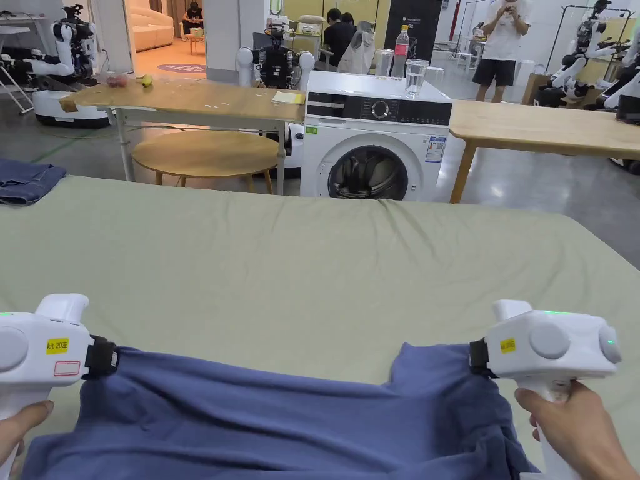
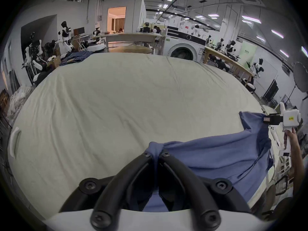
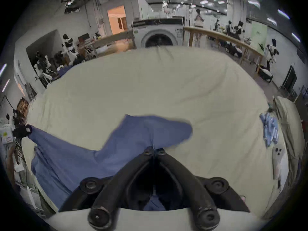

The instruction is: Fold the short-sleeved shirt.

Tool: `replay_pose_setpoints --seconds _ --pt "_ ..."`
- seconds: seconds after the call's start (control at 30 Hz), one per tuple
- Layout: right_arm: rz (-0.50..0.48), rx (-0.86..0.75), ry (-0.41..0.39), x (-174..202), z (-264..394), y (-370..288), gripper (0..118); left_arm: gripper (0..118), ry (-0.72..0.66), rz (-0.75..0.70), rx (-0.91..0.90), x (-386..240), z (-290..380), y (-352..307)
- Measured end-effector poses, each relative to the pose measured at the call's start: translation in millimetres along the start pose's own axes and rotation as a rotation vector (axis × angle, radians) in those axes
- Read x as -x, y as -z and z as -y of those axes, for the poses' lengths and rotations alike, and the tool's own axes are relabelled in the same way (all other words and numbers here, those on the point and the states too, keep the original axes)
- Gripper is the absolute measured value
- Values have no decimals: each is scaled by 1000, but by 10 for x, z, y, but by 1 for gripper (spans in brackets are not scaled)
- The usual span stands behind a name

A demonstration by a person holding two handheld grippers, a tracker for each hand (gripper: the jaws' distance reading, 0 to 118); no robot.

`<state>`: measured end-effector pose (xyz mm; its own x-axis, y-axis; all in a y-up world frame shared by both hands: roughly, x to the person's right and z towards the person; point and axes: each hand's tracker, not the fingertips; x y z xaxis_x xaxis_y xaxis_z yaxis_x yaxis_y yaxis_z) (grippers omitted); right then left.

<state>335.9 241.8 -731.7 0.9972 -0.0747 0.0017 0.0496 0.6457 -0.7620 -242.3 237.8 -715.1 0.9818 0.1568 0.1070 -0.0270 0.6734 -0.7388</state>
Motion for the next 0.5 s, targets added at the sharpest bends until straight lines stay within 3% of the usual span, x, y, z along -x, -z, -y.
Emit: replay_pose_setpoints --seconds 0.27,0.5 --pt "2 -102 -24 20 469 -930 0 0 -39 54 -89 96 290 -618" --pt "16 -73 -48 33 1022 -1350 0 0 -29 83 -76 99 720 -988"
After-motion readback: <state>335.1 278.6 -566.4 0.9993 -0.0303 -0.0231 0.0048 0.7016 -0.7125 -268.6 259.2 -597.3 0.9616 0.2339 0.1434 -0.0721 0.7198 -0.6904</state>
